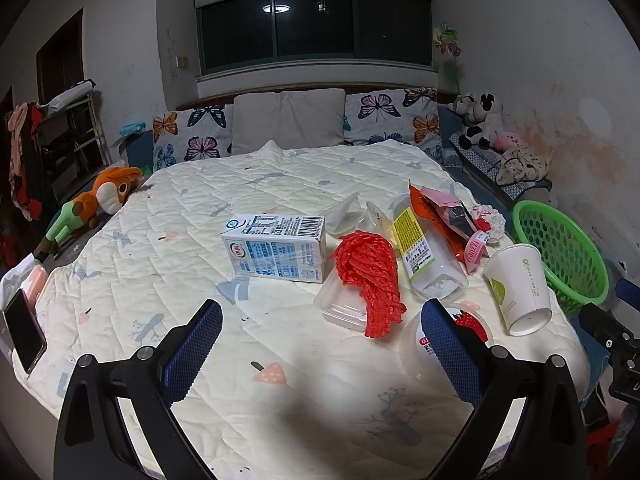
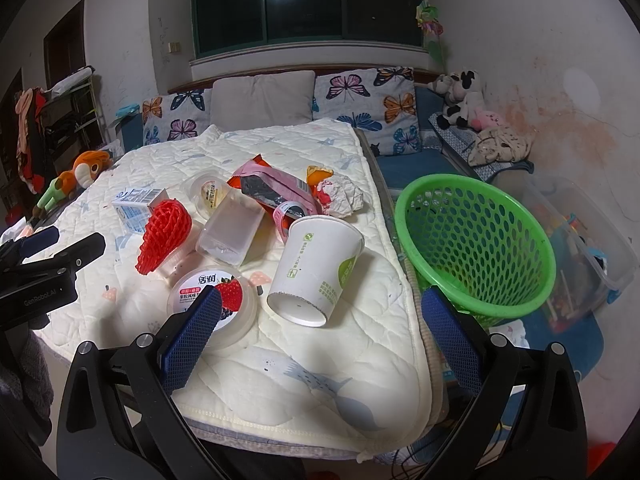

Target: Collect trash

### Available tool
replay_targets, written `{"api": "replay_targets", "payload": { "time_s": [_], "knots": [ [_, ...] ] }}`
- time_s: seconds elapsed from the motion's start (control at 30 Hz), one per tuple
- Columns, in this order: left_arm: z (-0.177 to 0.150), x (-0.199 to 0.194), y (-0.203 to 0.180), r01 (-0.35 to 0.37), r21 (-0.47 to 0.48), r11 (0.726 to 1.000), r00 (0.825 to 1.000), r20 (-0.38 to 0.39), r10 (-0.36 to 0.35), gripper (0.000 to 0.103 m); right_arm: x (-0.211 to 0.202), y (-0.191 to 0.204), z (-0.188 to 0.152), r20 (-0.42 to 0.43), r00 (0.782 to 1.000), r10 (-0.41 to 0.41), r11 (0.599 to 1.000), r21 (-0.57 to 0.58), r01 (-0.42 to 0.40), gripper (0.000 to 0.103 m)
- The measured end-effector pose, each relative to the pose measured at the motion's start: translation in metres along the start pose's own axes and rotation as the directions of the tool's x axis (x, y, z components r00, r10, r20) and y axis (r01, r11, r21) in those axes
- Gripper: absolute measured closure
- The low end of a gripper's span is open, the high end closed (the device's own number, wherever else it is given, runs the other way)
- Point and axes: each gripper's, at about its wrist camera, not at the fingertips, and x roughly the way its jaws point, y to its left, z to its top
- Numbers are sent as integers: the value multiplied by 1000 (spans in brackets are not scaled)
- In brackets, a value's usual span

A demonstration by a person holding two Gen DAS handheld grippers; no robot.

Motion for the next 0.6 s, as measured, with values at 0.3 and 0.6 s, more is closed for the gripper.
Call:
{"api": "replay_targets", "payload": {
  "time_s": [0.3,0.6],
  "knots": [
    [0,0,1,2,-1,1000,1000,0,-2,6,-1,1,2,-2,1000,2,1000,-1,-2,5],
    [0,1,0,2,-2,1000,1000,-3,-2,6,1,1,1,-2,1000,2,1000,0,-2,5]
  ]
}}
